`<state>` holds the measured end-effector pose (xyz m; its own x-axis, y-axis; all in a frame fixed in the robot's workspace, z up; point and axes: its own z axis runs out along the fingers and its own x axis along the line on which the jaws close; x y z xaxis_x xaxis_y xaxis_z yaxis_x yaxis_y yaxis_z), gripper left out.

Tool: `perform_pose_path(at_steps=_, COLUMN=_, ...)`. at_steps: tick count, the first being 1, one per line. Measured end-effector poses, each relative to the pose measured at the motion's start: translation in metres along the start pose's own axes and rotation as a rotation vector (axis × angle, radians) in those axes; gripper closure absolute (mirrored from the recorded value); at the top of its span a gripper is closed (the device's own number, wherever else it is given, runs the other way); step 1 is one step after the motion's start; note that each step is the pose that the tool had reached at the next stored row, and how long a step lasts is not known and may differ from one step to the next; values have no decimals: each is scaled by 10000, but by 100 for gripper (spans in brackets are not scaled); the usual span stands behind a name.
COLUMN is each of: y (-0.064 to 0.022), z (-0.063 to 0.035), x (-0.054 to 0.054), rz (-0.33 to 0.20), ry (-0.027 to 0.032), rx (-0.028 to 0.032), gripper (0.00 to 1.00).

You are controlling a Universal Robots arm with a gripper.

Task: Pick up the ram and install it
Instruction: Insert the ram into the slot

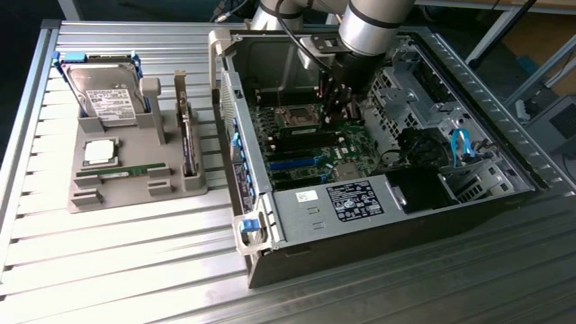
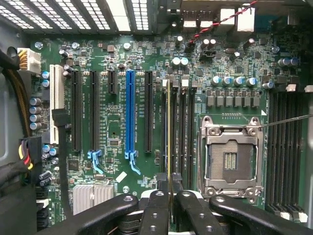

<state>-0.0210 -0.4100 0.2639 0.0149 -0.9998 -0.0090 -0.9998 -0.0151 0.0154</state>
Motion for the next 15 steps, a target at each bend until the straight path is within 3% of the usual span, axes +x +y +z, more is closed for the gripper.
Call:
perform_pose_path(at_steps=5, y=0, z=10, x=-6, rz=198, ry=-2, rx=1, gripper=87)
perform_pose_path(at_steps=15, y=-2, z=143, x=-5, rz=200, ry=-2, rx=1, gripper=87)
